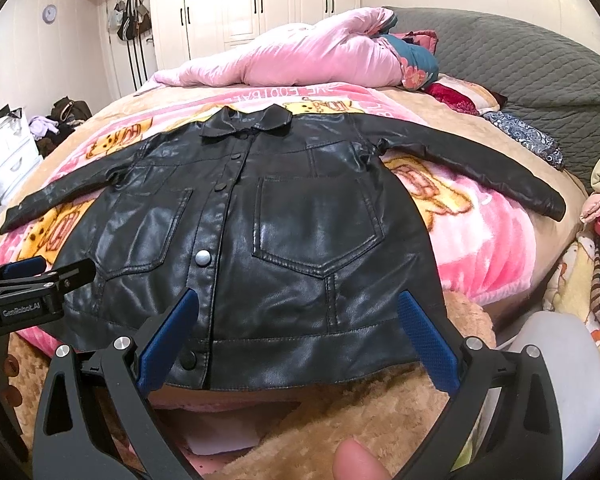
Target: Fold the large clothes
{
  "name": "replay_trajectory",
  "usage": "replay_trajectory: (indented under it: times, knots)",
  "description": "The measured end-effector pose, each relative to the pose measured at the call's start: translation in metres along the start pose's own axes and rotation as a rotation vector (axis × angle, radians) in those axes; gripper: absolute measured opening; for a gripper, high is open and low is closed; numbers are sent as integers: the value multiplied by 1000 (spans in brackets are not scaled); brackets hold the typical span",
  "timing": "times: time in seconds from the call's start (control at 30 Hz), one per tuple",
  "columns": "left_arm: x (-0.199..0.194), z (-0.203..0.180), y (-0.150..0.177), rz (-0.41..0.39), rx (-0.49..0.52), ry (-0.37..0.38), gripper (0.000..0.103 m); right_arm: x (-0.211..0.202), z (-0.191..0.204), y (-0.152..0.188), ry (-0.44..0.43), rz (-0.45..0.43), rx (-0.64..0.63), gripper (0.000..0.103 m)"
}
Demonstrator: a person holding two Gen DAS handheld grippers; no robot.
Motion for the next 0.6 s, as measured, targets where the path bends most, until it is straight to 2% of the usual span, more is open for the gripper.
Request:
replay_trajectory:
  times: [0.3,0.6]
  knots:
    - [-3,-5,-36,-48,11,-13,94,5,-13,-25,-37,-8,38,99]
    - [7,-18,-63,-36,-16,36,94,14,-10,-57,-90,-31,51,99]
Point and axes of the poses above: each gripper's, at about its wrist camera, not at the fingertips, and x roughly the way its jaws point, z to its left, y to its underside, the point moved 8 cm from there along x, roughly the way its jaws point, and after that the axes turned 3 degrees about -z, right-handed, at the moved point
